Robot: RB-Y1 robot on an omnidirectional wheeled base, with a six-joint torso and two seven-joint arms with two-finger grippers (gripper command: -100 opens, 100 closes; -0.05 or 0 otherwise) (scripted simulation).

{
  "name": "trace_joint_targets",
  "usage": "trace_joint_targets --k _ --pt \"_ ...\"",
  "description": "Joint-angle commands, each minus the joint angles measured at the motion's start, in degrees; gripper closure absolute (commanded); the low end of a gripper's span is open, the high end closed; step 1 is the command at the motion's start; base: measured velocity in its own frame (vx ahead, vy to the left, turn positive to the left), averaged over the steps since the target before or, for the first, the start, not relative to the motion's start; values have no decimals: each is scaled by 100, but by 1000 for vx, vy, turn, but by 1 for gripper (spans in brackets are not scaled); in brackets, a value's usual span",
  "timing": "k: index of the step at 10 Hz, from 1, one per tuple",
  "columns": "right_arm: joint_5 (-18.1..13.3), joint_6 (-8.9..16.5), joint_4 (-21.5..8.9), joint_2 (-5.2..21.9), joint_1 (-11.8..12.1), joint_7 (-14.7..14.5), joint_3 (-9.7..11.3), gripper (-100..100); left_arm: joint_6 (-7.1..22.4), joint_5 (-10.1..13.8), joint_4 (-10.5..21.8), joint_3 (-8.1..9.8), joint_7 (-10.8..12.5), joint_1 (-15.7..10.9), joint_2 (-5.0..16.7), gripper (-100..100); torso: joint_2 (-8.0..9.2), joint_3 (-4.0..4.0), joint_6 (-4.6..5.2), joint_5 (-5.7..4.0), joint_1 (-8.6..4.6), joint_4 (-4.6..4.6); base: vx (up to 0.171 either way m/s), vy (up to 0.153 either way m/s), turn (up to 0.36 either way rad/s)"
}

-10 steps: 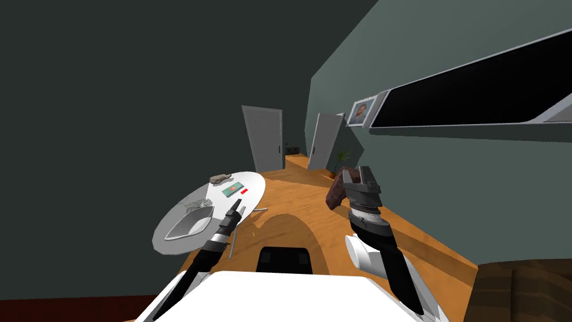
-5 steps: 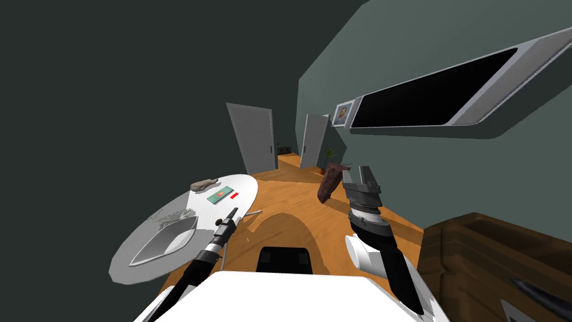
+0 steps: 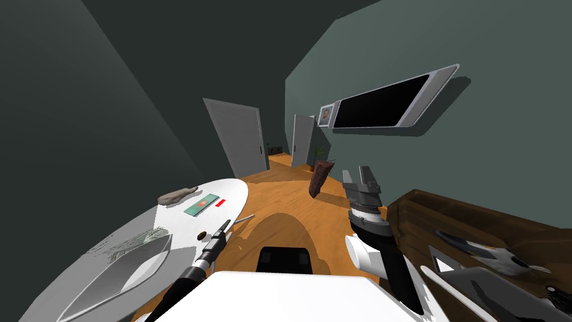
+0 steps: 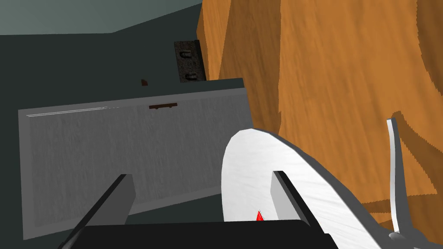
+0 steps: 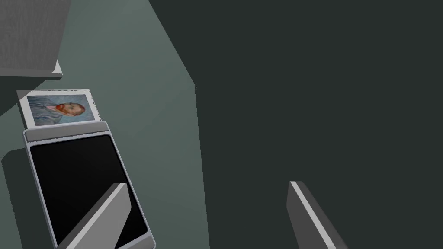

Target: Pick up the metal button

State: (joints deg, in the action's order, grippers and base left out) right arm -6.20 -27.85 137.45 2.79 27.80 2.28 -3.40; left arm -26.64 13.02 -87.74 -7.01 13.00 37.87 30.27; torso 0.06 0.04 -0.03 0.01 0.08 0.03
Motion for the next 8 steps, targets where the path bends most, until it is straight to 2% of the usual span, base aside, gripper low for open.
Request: trace_joint_targets --k 1,3,4,5,8 --pt "0 0 0 0 0 0 0 0 5 41 286 -27 83 -60 60 -100 0 0 0 0 0 0 -9 -8 -176" --pt "0 0 0 0 2 0 -1 0 5 41 393 -27 83 -60 60 -100 -6 -3 -6 1 5 -1 -1 -1 24" --pt "0 0 0 0 2 0 -1 0 84 126 606 -47 202 -39 165 -100 -7 -4 -6 2 5 -2 -2 -11 -262" --pt "0 0 0 0 0 0 0 0 84 126 680 -47 202 -39 165 -100 -6 -3 -1 0 3 -1 -6 -6 -229" --pt "0 0 0 0 2 0 -1 0 266 295 1230 -77 427 -12 357 -100 -6 -3 -7 1 5 -2 -3 -10 -256"
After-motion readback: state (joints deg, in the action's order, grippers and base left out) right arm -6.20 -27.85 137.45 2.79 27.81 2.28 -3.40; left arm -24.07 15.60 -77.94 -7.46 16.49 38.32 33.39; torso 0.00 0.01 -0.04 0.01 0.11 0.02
